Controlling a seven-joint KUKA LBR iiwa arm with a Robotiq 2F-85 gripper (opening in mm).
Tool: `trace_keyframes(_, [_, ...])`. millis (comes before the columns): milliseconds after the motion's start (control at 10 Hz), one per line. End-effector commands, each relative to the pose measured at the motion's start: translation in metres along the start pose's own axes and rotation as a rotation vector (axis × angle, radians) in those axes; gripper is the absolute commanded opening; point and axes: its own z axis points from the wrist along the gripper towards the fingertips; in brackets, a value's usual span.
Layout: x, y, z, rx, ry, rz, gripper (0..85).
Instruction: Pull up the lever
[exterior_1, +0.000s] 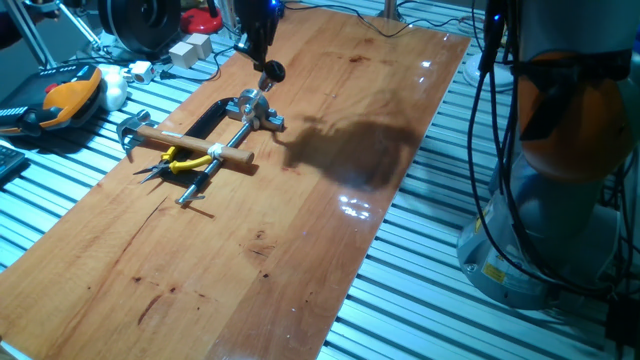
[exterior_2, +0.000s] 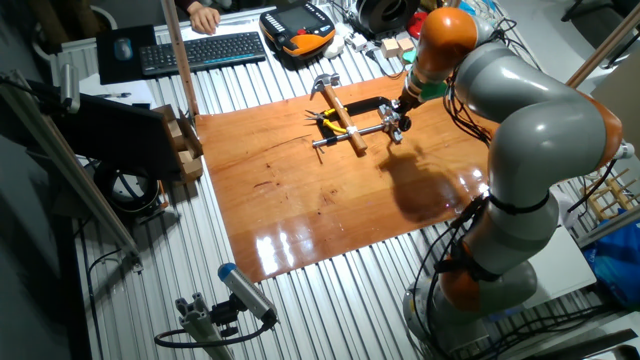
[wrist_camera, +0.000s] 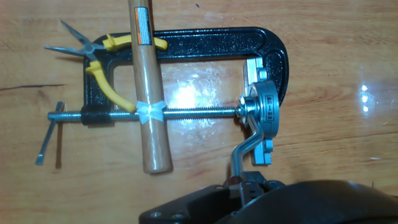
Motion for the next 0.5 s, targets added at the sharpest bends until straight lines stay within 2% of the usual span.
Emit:
trace_keyframes(0, [0.0018, -0.0007, 0.002, -0.004, -0.003, 0.001, 0.0])
trace_keyframes(400, [0.0074, -0.0036, 0.0077, -0.01, -0.012, 0.0, 0.0])
